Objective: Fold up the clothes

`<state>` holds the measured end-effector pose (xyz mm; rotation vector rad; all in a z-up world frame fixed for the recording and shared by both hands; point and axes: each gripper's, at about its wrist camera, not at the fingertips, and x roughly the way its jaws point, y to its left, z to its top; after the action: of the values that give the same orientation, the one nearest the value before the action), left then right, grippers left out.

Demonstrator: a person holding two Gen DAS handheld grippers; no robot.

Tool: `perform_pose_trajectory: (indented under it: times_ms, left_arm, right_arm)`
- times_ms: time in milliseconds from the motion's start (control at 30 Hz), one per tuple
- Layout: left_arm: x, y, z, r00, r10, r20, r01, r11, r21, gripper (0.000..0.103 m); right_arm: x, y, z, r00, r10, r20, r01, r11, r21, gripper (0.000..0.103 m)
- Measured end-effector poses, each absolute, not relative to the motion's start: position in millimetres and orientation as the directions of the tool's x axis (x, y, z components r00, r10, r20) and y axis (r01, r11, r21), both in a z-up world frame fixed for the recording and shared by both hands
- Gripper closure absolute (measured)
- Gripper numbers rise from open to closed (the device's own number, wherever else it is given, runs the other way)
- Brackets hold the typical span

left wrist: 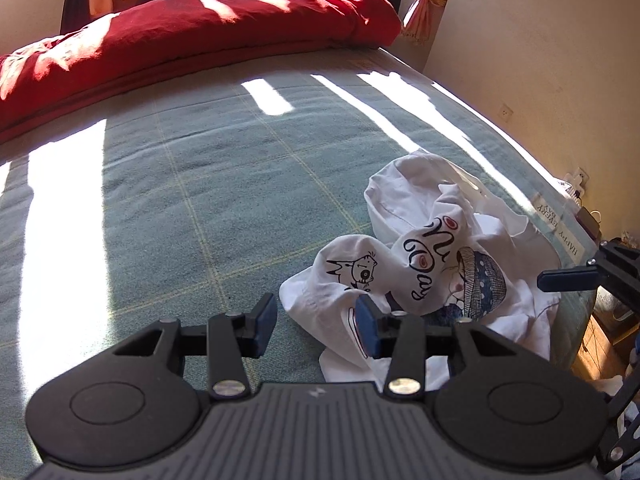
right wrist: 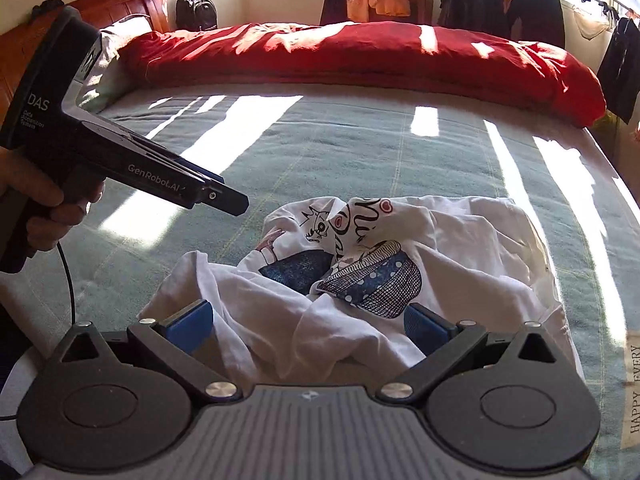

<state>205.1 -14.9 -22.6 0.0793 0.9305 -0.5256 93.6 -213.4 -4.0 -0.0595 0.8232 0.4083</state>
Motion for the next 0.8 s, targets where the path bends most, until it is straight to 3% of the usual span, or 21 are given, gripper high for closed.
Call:
perform_pose_trajectory:
  times_ms: [133,333,533,800]
  left_arm:
    - [227,-27,-23,0.460,-0.423,-0.781,0.480,0.858,-0.182,0.060]
    - [256,-71,-26,0.452,-0.437,-0.778,0.560,0.818,-0.135,0.062]
    - [303,-113,-56,0.275,-0.539,-0.796,0.515,0.782,-0.351,0.066]
    - [332,-133,-102,0.072,-0.527,-0.847,0.435,0.780,-0.449,0.066]
  right_arm:
    - [120,-210,-16,0.573,0.369,-0.732,-0.371,0.913,0.170,0.000]
    - [127,-226,-66,0.456,0.324,-0.829,-0.303,0.932,0.198,0.000]
    - [110,-254,-75,0.466,0.350,-0.812,-0.246,0.933,0.261,0.000]
    - [105,-262,-65,0.494,0.364,-0.790,-0.263,0.928,0.263,0.000]
